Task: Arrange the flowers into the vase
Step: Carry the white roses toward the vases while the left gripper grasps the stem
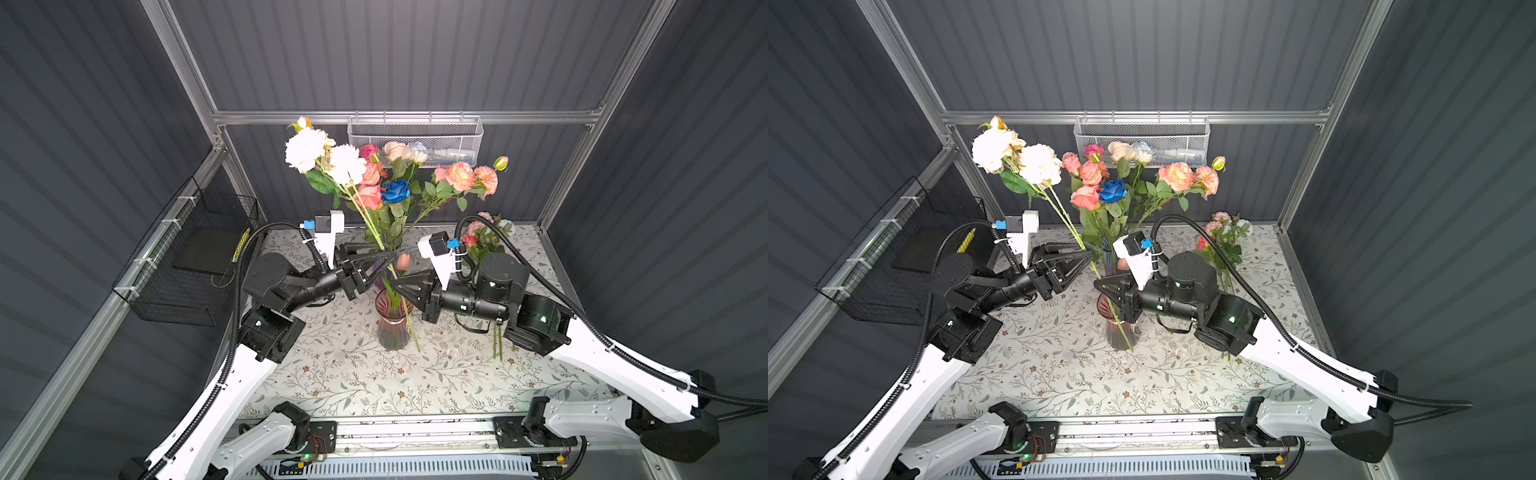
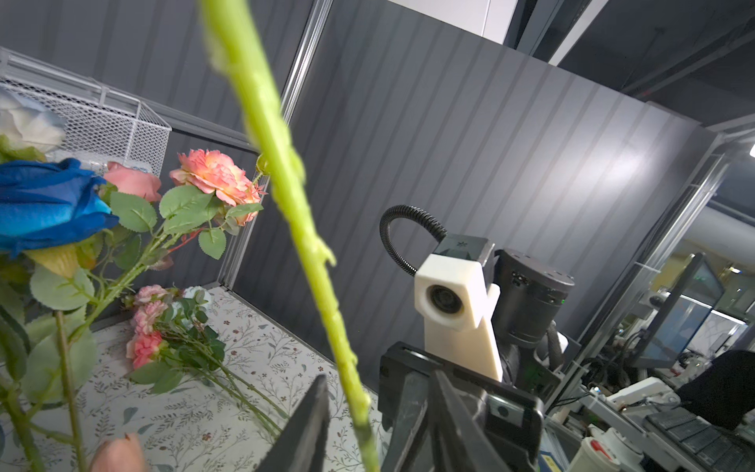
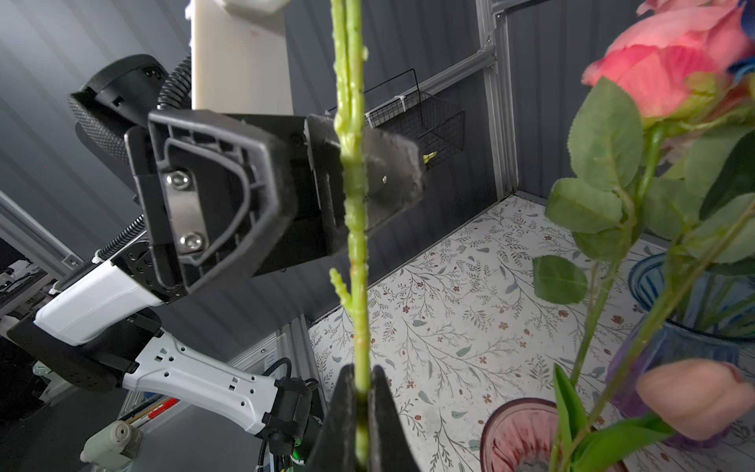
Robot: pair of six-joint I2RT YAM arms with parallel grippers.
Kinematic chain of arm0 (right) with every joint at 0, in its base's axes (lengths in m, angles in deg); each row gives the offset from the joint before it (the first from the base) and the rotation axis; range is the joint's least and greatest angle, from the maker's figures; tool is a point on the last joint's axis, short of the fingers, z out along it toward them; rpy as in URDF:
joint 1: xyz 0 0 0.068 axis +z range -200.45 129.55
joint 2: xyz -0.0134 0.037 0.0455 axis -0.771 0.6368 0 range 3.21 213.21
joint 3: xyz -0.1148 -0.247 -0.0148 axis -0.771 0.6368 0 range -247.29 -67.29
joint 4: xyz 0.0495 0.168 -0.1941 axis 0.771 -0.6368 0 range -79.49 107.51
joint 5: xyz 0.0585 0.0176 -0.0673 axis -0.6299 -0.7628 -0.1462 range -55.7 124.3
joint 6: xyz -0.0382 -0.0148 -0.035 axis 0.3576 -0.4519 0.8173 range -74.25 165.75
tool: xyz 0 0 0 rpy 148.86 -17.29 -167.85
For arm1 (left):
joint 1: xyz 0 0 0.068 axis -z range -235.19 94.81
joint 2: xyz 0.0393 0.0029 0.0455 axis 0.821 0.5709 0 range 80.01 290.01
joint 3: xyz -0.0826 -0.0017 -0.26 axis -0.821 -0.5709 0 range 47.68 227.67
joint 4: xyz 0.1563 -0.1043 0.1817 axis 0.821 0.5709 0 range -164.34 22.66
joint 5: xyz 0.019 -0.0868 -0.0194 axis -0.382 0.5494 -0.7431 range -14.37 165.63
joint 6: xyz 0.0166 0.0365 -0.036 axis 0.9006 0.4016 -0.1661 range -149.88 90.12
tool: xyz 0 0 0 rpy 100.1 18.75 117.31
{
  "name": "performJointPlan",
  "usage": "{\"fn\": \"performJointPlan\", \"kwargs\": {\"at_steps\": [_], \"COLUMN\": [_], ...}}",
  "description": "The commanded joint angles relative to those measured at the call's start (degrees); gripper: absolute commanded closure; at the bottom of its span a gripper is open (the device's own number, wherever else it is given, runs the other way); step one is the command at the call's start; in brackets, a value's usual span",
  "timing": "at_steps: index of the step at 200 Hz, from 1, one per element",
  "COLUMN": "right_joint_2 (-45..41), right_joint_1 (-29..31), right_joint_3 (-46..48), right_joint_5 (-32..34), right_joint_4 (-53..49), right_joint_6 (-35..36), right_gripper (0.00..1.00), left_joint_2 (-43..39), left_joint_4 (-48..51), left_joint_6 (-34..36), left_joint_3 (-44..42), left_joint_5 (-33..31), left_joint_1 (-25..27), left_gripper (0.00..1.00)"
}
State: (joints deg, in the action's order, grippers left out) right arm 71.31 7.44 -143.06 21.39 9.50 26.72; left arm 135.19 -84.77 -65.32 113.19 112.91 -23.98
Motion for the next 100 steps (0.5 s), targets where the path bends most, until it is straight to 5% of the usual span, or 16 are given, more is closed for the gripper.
{"fn": "performJointPlan", "kwargs": {"at_steps": [1, 32, 66, 100], "right_joint_2": [-0.4, -1.1, -3.4, -8.1], "right_joint_1": [0.3, 0.3, 0.3, 0.3], "right_joint_3": [-1.2, -0.2, 1.3, 2.4], "right_joint_5": [-0.2, 0.7, 3.9, 9.3], "right_joint_4": [0.0, -0.8, -1.4, -3.4], "right_joint_6": [1.0, 1.1, 1.8, 4.0], "right_gripper": [1.0, 0.86, 0.59, 0.52], "left_joint_2": [-0.2, -1.0, -1.8, -2.3], "left_joint_4": [-1.8, 1.1, 7.9, 16.0], "left_joint_6": [0.1, 2.6, 8.6, 16.4], "left_joint_3": [1.0, 2.5, 6.0, 11.1], "left_joint_5": [1.4, -0.6, -3.8, -7.4], "left_joint_1": [0.2, 0.1, 0.2, 0.2], "left_gripper": [0.76, 1.0, 1.0, 1.0]}}
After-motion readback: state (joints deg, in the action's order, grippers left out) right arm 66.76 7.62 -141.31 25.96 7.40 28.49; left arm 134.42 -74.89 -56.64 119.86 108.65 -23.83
